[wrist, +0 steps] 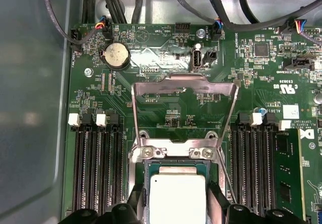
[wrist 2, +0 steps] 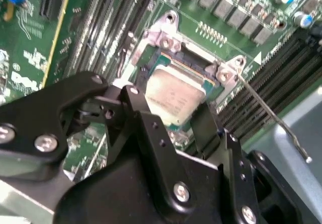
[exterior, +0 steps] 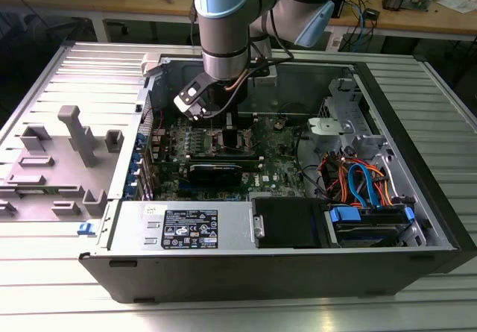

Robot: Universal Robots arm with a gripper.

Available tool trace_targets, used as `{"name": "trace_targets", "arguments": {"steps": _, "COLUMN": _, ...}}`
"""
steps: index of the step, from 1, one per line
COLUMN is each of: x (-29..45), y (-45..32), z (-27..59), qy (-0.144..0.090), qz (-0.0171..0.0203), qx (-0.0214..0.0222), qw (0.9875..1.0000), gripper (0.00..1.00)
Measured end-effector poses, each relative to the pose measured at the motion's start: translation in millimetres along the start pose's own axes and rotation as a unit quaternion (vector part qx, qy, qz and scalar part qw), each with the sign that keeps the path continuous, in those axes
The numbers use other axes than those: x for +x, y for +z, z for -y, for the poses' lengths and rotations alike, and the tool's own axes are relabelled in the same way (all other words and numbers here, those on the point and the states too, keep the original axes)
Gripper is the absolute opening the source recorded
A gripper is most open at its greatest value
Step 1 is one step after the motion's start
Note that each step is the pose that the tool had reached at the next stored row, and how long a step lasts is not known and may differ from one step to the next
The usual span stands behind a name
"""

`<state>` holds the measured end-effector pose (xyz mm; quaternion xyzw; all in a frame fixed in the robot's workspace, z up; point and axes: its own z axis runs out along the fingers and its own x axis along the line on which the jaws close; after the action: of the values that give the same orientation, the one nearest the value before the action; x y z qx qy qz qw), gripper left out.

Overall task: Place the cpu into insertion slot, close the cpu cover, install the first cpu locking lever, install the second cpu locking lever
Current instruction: 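Place the cpu into insertion slot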

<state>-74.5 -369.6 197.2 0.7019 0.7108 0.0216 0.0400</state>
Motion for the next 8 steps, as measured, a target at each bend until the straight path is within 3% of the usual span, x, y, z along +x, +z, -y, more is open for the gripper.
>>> {"name": "trace_targets", "arguments": {"steps": 8, "x": 0.1, "y": -0.2, "z": 0.0, "qy": -0.001, "qz": -0.0001, "qx": -0.0001, "qw": 1.0, "gripper": 0.62}}
